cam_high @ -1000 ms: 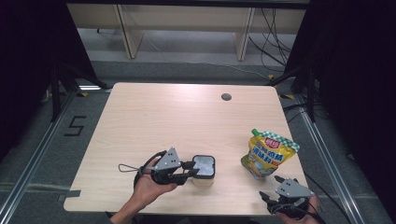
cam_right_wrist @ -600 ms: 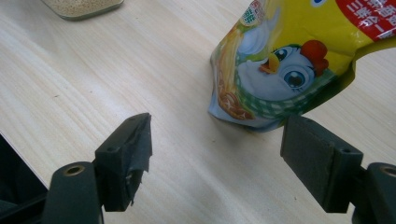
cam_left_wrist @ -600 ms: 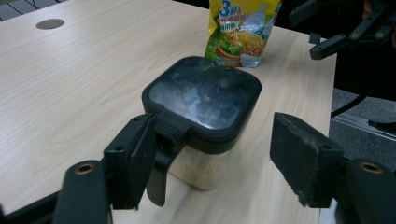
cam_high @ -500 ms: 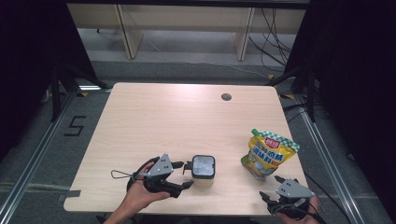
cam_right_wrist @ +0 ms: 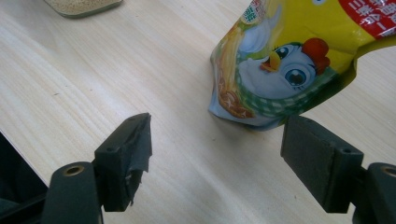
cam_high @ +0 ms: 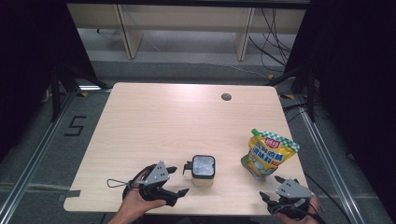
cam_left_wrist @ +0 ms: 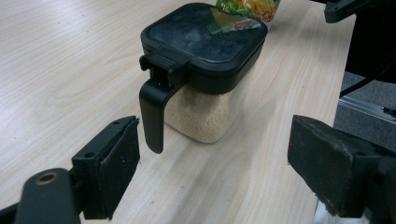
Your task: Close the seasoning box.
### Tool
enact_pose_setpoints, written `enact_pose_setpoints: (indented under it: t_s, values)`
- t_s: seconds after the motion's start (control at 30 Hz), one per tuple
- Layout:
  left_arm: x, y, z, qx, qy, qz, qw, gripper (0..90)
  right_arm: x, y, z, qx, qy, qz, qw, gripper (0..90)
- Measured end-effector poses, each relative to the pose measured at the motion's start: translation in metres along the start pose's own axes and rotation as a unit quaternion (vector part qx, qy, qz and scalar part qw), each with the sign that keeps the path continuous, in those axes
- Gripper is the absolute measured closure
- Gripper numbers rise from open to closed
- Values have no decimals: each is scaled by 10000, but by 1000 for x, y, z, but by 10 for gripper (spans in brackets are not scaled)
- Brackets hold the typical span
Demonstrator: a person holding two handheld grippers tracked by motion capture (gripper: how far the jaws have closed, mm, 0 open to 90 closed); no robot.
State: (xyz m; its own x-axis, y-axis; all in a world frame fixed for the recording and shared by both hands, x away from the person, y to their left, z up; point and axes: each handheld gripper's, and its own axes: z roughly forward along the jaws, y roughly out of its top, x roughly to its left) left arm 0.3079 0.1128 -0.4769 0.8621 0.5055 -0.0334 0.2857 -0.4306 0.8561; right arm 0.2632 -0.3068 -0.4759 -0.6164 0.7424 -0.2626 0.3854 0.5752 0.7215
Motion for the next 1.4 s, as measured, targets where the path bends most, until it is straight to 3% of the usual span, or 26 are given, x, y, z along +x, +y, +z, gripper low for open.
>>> enact_pose_setpoints:
  t_s: [0.03, 0.07, 0.1, 0.23, 0.27, 0.4, 0.47, 0.5, 0.57, 0.6, 0.63, 0.67, 0.93, 1.0, 1.07, 1.3, 1.4]
  values:
    - [-1, -1, 0, -48, -5, -127, 9999, 162, 0, 0, 0, -1, 5, 5, 10000, 256]
    - [0, -1, -1, -47, -13, -34, 10000, 160, 0, 0, 0, 1, 4, 6, 10000, 256]
    - [-1, -2, -2, -60, 34, -151, 9999, 159, 0, 0, 0, 4, 3, 6, 10000, 256]
    - [-2, -5, -3, -33, 48, -189, 9998, 157, 1, 0, 0, 6, 8, 22, 10000, 256]
    - [-1, -5, -4, 11, 64, -107, 9999, 159, 1, 0, 0, 10, 12, 22, 10000, 256]
    - [-4, -10, -2, 100, 64, -116, 9999, 162, 1, 0, 0, 37, 34, 38, 10000, 256]
    - [-5, -12, -1, 207, 79, -22, 9998, 165, 2, -1, 0, 61, 45, 67, 9999, 256]
    - [-6, -14, -1, 376, 105, 27, 9992, 165, 2, 0, 0, 61, 41, 75, 9999, 256]
    - [-9, -17, 0, 307, 34, -5, 9995, 165, 2, 0, 0, 51, 33, 82, 9999, 253]
    - [-10, -17, 0, 352, 20, 4, 9994, 167, 4, -1, -1, 77, 25, 138, 9999, 250]
    - [-11, -19, -1, 371, 53, 71, 9993, 167, 1, -1, 0, 36, -4, -35, 10000, 250]
    - [-11, -19, -3, 478, 60, 50, 9988, 167, 1, -1, 0, 36, 0, -36, 10000, 250]
    - [-14, -28, -5, 536, 71, 53, 9985, 169, 4, -2, -1, 99, 53, 53, 9999, 243]
    - [-14, -29, -5, 536, 65, 37, 9985, 169, 4, -3, 0, 76, 45, -27, 10000, 242]
    - [-12, -29, -7, 666, 84, 175, 9976, 169, 5, -3, -1, 73, 54, -24, 10000, 241]
    - [-14, -32, -6, 665, 74, 145, 9977, 172, 8, -5, -3, 121, 105, 77, 9998, 226]
    - [-13, -33, -7, 777, 78, 258, 9966, 172, 10, -7, -3, 127, 127, 94, 9998, 225]
